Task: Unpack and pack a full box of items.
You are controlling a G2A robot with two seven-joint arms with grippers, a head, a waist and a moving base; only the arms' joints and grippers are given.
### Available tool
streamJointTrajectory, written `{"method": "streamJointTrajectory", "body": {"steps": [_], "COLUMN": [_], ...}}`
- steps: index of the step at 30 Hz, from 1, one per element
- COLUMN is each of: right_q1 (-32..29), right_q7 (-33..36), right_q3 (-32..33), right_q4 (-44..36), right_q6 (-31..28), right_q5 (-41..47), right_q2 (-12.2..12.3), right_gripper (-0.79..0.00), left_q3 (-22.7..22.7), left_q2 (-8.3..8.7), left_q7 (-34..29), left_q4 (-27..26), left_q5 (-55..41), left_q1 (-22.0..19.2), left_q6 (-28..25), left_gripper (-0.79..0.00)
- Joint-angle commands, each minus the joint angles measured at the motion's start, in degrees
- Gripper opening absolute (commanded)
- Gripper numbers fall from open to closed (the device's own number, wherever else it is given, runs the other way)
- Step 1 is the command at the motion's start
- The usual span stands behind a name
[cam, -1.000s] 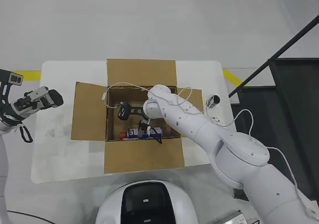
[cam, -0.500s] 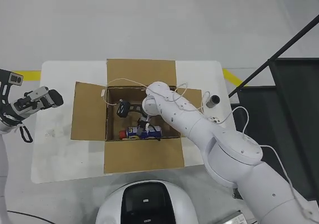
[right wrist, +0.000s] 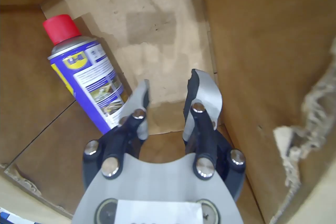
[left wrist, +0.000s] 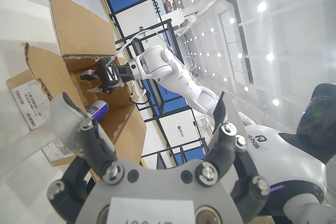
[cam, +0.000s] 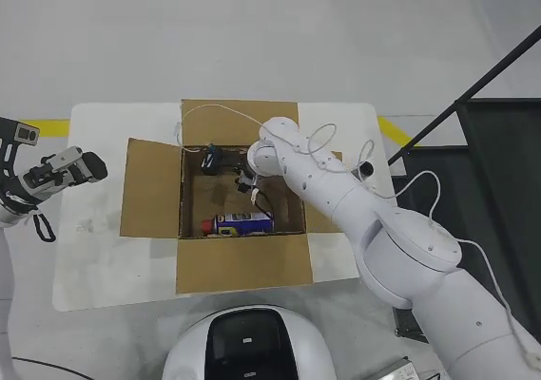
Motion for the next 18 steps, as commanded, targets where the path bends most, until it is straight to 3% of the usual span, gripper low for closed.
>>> {"method": "streamJointTrajectory", "body": {"steps": [1, 2, 9, 15, 18], "right_q1": [-0.1, -0.18, -1.88, -5.57, -5.57], "right_q7": [0.18, 0.36, 3.19, 9.46, 9.46], "right_q3": [0.9, 1.43, 6.39, 10.71, 10.71], "right_q4": [-1.25, -2.07, -9.43, -18.68, -18.68], "right_q6": [-0.79, -1.46, -8.88, -9.89, -9.89], "right_q5": [0.26, 0.42, 2.65, 4.11, 4.11], "right_q2": [0.8, 1.3, 5.91, 9.99, 9.99], "right_gripper": [-0.416, 0.0, 0.0, 0.0, 0.0], "left_q3": [0.0, 0.0, 0.0, 0.0, 0.0], "left_q2": [0.0, 0.0, 0.0, 0.0, 0.0], "left_q7": [0.0, 0.0, 0.0, 0.0, 0.0], "left_q4": [0.0, 0.0, 0.0, 0.0, 0.0], "left_q5": [0.0, 0.0, 0.0, 0.0, 0.0], "left_q1": [0.0, 0.0, 0.0, 0.0, 0.0], "left_q6": [0.0, 0.0, 0.0, 0.0, 0.0], "left_gripper": [0.0, 0.0, 0.0, 0.0, 0.0]}}
